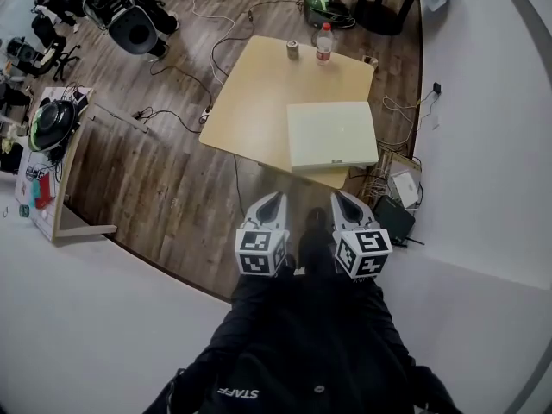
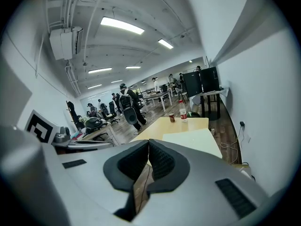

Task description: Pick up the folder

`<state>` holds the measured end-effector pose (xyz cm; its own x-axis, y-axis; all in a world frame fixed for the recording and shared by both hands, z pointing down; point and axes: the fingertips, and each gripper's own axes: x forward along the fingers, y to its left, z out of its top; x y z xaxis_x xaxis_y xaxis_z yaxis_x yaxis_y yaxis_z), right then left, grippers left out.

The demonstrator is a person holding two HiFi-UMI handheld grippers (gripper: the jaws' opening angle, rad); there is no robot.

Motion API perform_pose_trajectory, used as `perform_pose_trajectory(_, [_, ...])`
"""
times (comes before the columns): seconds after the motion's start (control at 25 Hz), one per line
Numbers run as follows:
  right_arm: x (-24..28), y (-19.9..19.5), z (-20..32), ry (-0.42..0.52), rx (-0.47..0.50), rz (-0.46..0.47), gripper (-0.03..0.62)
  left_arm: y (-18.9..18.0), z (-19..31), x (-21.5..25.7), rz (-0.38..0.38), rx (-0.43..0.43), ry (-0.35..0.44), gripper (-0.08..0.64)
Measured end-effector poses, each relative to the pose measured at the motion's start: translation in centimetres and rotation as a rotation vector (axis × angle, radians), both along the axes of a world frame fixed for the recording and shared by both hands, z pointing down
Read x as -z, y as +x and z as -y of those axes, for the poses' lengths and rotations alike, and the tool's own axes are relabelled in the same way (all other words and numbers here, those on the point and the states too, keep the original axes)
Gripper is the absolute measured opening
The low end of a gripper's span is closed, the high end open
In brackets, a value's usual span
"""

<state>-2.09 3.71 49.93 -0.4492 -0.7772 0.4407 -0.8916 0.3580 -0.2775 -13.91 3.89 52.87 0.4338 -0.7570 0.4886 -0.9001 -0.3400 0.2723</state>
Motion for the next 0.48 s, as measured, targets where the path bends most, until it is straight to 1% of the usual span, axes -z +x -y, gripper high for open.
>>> perform_pose_trajectory(0.12, [0.0,2.1,4.1,0.004,0.002,0.019,0.023,1.9,4.2,-0.3,0.021,0.011,0.007,0.035])
perform_pose_trajectory(0.32, [-0.7,5.7,9.5,-0.018,0.000,0.047,0.023,6.1,9.9,-0.1,0.035,-0.015,0.010,0.035])
perform_pose_trajectory(0.48, [-3.5,9.0,12.6,-0.069,-0.009,0.063,0.023,8.8,12.9,-2.4,0.060,-0.014,-0.017,0.035])
